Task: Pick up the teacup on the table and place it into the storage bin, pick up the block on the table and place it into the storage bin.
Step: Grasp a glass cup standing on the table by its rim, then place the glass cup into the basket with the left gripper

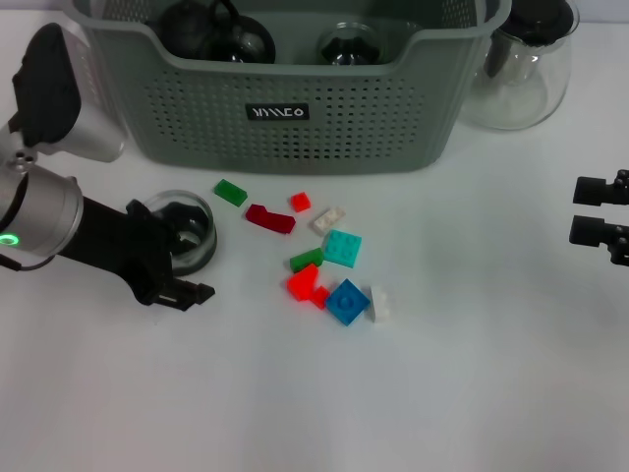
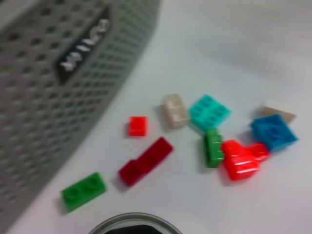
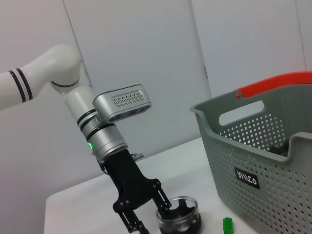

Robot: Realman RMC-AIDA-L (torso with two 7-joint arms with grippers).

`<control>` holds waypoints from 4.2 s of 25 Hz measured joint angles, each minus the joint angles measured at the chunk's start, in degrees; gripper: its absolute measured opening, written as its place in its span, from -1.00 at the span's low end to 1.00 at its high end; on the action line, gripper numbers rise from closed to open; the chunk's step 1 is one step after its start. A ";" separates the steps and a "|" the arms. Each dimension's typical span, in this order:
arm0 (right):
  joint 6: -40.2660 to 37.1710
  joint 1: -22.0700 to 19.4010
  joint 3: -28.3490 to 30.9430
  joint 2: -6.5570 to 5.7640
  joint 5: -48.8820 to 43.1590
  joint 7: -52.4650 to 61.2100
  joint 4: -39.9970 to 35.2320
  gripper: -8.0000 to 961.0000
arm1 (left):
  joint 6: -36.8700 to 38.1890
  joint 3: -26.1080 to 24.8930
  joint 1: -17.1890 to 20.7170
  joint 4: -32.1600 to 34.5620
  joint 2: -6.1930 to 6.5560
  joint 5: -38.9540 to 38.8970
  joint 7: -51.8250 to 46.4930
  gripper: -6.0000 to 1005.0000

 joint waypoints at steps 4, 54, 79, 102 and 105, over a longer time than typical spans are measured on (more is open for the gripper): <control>-0.01 -0.11 0.03 -0.02 0.00 0.00 0.07 0.06 | -1.44 0.25 -0.36 -0.64 0.01 0.40 -0.82 0.13; 0.34 -0.47 -0.05 -0.03 -0.08 -0.42 0.17 0.06 | -19.25 -1.38 -37.11 -29.50 15.64 -13.71 -35.63 -0.88; 0.60 -0.71 0.09 0.13 -1.03 -0.44 0.17 0.06 | -18.09 -9.83 -34.88 -16.74 4.19 2.55 -33.80 -0.24; 3.85 1.24 1.64 -0.74 -1.06 9.86 -0.30 0.06 | 6.37 -15.29 3.97 -27.62 2.06 -31.33 36.81 0.05; 4.22 1.50 1.43 -1.04 -1.12 11.86 -0.41 0.06 | 2.30 -15.25 4.87 -29.92 0.24 -31.09 41.94 0.05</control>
